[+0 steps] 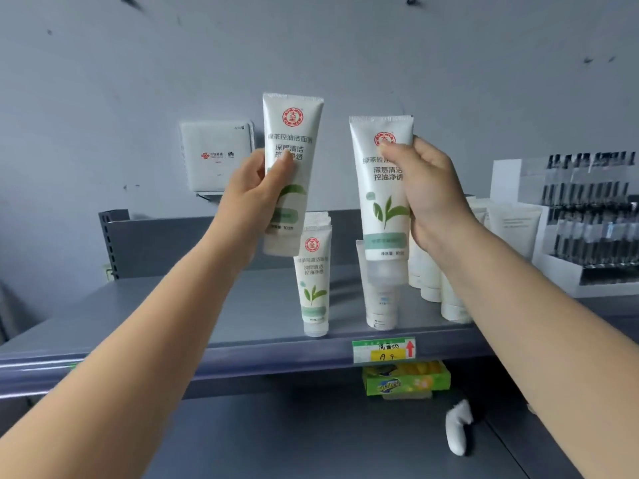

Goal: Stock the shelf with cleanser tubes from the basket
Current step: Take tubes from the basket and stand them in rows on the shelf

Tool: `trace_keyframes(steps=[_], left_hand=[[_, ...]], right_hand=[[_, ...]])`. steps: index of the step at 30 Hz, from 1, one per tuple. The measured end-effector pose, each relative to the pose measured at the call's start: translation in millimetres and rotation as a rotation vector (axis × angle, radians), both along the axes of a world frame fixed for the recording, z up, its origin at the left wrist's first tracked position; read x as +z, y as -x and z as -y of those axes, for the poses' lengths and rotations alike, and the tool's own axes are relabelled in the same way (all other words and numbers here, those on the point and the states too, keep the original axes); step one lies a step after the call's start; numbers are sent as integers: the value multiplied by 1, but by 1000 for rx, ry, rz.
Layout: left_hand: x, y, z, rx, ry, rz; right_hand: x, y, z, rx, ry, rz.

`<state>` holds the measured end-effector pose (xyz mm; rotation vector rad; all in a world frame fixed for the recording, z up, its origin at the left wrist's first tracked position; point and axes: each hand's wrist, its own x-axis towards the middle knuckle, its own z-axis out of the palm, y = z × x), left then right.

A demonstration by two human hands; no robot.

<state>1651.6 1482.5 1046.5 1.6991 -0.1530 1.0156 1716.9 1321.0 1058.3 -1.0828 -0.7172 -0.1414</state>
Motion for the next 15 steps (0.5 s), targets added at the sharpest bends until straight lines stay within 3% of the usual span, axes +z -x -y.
trace_keyframes(steps=[8, 15], left_hand=[[33, -34, -74, -85, -12, -107], [33, -50, -115, -118, -14, -207]], right_hand=[[39, -38, -36, -136, 197, 112], [55, -54, -68, -79, 253, 109]])
